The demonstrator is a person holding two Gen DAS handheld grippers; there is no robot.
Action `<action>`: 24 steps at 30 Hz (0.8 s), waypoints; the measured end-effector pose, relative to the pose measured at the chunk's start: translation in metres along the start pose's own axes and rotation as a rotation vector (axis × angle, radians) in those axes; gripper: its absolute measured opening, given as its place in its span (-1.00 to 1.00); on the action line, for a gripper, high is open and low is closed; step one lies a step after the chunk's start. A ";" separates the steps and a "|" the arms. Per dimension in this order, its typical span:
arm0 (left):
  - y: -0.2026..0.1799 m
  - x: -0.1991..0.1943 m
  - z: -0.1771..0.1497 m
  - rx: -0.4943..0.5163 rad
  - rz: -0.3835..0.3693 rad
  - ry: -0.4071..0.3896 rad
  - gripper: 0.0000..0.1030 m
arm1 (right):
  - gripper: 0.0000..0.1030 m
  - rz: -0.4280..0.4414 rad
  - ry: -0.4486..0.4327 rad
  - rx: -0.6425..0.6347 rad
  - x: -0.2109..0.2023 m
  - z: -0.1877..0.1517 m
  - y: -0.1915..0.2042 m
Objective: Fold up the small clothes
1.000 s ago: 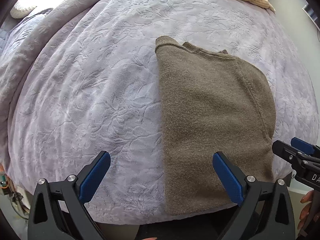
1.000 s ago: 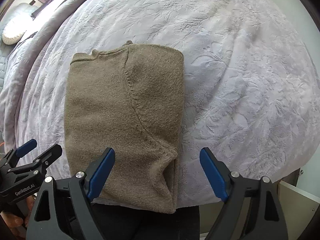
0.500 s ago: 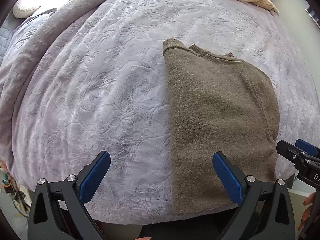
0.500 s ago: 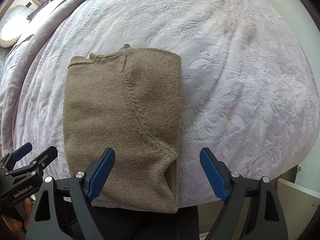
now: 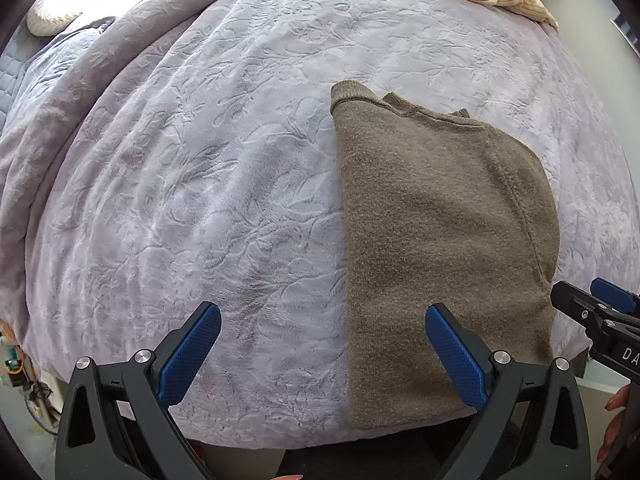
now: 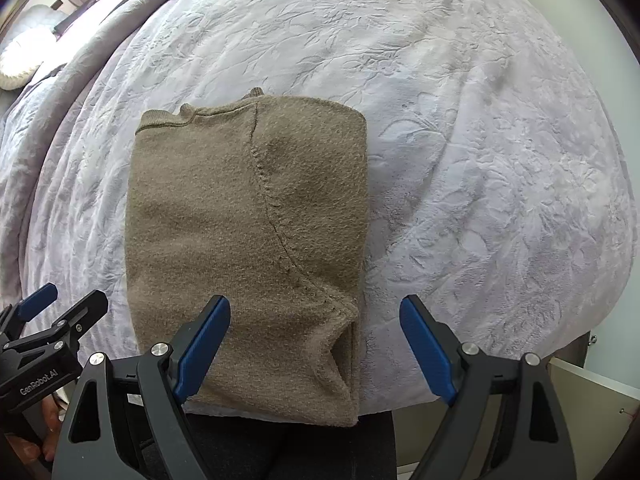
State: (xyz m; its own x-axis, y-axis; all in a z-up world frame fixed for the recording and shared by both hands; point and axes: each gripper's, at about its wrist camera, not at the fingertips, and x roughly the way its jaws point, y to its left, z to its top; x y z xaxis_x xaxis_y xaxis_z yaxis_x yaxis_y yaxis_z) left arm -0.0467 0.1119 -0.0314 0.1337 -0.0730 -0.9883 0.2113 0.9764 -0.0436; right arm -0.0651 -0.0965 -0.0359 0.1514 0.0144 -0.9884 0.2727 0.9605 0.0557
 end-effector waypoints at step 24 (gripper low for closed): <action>-0.001 -0.001 -0.002 0.009 0.010 0.007 0.98 | 0.72 -0.006 0.000 -0.001 0.000 -0.002 0.001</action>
State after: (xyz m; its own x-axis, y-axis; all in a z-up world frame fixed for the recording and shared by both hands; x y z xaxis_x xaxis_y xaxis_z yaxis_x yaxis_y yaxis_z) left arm -0.0493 0.1114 -0.0308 0.1288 -0.0614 -0.9898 0.2192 0.9752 -0.0320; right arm -0.0670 -0.0954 -0.0357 0.1503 0.0090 -0.9886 0.2730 0.9607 0.0502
